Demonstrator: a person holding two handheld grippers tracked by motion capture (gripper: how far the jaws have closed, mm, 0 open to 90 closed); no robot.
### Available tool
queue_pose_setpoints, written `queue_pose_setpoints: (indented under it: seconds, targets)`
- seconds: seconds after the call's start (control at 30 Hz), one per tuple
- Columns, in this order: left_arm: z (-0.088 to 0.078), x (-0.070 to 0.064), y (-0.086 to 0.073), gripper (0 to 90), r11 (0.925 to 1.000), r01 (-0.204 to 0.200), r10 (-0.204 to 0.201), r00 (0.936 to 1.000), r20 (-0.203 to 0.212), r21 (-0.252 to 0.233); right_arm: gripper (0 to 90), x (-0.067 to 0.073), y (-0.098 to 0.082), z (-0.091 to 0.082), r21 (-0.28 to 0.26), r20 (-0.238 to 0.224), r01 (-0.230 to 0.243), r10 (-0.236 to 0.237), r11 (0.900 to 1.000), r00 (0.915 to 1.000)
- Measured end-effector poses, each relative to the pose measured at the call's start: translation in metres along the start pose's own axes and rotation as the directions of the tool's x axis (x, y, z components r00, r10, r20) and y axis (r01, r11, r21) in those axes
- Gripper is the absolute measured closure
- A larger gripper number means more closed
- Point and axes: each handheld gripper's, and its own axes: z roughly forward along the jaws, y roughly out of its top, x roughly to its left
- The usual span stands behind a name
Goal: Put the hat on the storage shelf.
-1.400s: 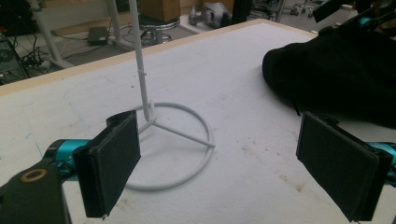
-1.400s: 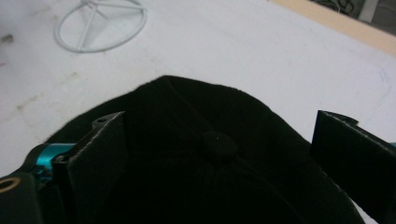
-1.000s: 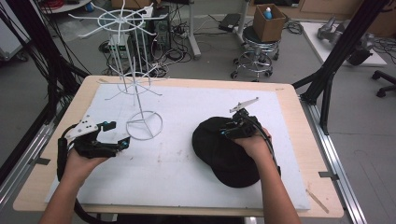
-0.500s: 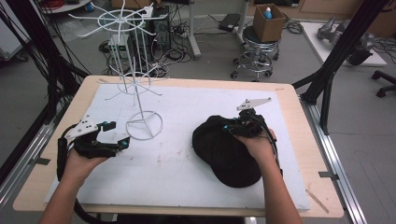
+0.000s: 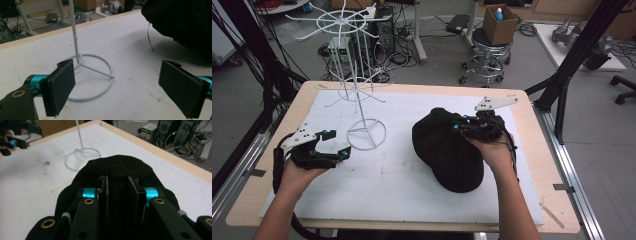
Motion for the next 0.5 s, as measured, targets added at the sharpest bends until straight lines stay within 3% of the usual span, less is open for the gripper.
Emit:
queue_pose_setpoints:
  seconds: [0.5]
  targets:
    - [0.0,0.0,0.0,14.0,1.0,0.005,-0.005,1.0,0.002,-0.001,73.6,0.01,0.049,-0.025,-0.087,-0.011,0.05,-0.051,0.995,0.9986]
